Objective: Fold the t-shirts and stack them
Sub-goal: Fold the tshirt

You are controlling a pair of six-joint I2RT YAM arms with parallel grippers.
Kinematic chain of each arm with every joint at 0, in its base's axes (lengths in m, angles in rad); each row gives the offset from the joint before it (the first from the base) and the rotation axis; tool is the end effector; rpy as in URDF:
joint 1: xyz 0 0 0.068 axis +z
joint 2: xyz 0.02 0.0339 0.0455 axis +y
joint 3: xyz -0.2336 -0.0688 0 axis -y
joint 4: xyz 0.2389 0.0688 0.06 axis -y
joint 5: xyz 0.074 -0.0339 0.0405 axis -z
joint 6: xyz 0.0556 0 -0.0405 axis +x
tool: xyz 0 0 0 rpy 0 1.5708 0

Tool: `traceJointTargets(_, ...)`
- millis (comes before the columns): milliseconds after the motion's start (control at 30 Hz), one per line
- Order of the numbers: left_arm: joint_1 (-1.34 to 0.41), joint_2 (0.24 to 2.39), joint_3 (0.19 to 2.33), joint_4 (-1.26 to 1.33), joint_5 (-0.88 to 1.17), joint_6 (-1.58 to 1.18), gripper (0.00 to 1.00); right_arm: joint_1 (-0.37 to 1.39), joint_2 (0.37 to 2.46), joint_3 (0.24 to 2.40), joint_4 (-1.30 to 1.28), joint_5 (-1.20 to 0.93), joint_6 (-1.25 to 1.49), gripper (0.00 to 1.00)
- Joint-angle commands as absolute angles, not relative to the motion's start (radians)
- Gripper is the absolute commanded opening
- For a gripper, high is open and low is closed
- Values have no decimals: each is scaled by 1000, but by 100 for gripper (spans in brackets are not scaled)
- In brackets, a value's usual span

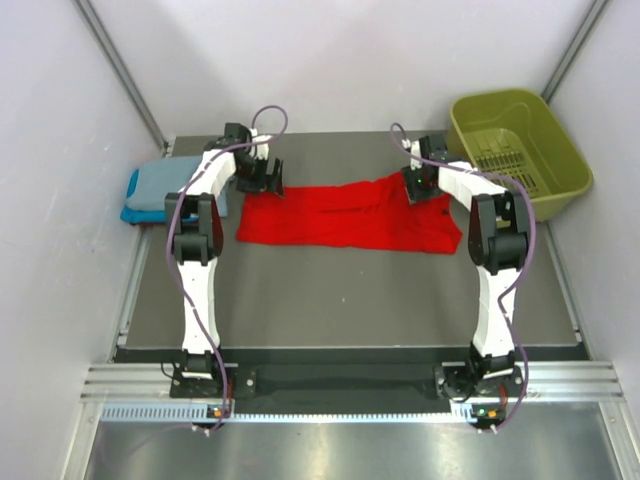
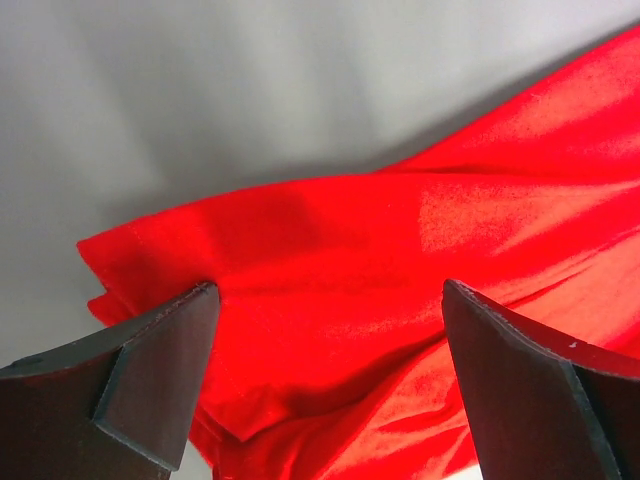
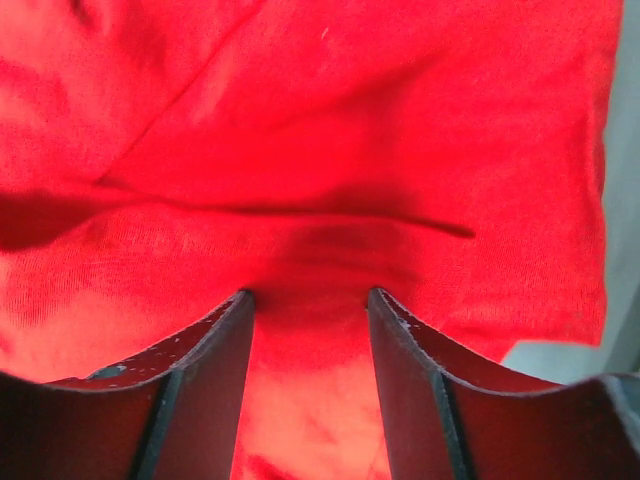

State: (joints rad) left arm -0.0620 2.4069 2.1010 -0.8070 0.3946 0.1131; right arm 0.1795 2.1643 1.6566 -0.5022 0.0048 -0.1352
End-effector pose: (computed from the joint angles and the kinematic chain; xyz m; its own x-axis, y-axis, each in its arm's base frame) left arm 0.4923 -0.0520 0.1429 -0.8639 0.1580 -0.4782 0.3264 0.8988 -0.2927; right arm 0.4502 0.0814 0.1337 -0.8018 -0.2825 -0.5265 -0.2867 0.9550 -0.0757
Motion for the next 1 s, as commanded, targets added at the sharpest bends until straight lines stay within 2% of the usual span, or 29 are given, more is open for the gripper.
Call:
traceJointTargets(0,-55,2399,2022,-828,305,137,99,153,2239,1752,-482,-41,-94,51)
traceJointTargets(400,-101,2154,1679,-850,227,153,99,138,2460,2084,-537,-100,-117,52)
traceJointTargets(567,-150,2079,1597,-836,157,138,99,137,2514,2193,-540,-103,-127,53)
traceJointTargets(667,-164,2072,1638,-828,94,140,99,135,2517,2214,-519,-92,-124,53)
traceJointTargets(967,-152,2174,2066,-818,-26,183,99,137,2439,2141,-514,-97,-120,54)
